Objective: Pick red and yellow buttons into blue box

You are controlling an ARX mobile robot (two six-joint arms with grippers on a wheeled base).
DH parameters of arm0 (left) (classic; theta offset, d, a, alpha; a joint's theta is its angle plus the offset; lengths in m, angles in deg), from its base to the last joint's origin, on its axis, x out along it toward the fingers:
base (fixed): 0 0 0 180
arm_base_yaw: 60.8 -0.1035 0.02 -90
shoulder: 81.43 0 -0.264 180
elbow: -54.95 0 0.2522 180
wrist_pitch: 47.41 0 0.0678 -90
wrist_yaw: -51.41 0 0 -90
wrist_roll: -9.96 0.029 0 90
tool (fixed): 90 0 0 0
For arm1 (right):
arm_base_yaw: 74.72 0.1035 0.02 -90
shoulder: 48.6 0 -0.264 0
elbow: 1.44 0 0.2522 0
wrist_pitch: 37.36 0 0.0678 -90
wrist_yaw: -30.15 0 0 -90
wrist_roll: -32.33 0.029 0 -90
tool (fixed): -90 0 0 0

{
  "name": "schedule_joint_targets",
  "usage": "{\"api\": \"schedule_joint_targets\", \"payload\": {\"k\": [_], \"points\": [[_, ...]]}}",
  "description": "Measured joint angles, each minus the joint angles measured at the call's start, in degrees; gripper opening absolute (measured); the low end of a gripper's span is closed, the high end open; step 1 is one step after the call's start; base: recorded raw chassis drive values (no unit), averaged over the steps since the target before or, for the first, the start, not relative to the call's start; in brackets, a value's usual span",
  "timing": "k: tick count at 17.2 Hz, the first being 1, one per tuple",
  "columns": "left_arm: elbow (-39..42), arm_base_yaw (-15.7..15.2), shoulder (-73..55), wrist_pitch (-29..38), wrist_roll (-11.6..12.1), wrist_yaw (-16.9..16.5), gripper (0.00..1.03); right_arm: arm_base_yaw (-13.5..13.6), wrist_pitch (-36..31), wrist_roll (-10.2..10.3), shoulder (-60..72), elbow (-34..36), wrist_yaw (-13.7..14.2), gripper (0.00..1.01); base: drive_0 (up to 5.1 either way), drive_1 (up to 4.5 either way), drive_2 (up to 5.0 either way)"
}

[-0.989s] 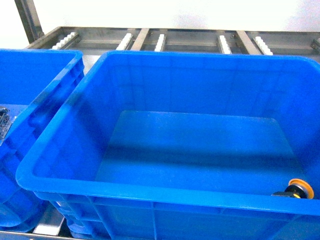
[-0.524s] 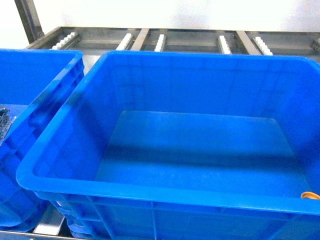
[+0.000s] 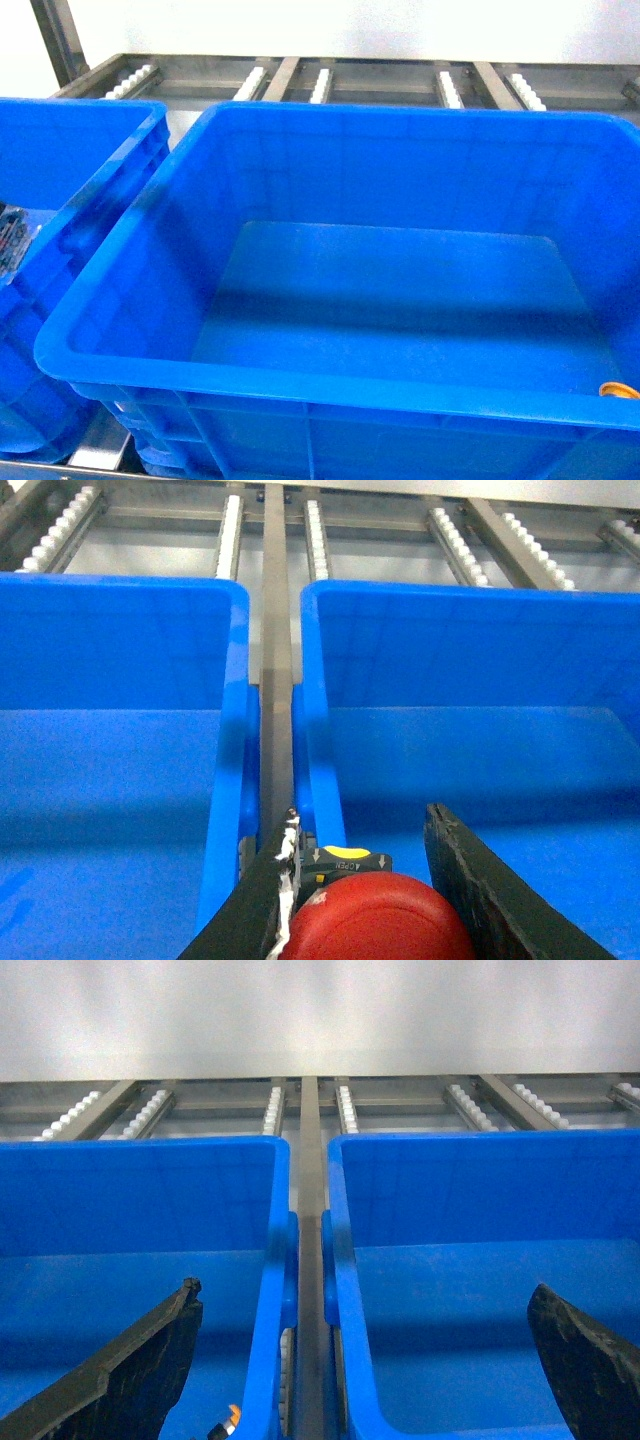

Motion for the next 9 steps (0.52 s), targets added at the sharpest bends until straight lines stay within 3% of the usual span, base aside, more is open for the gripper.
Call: {"api": "schedule_joint_targets", "payload": {"k": [3, 5, 9], "points": [[-7.4, -0.7, -7.9, 4.3, 1.6, -4.4, 0.31, 0.0, 0.0, 0.0, 0.0, 0.0, 0.0, 0.98, 0.0, 0.0, 0.0], [-15.3, 0.2, -18.1, 5.7, 5.7, -9.6, 0.31, 0.0, 0.0, 0.0, 0.0, 0.0, 0.0, 0.98, 0.0, 0.0, 0.0], [-19.8, 1.3, -24.3, 3.8, 8.3, -12.7, 0.31, 0.0, 0.0, 0.0, 0.0, 0.0, 0.0, 0.98, 0.0, 0.0, 0.0]]}}
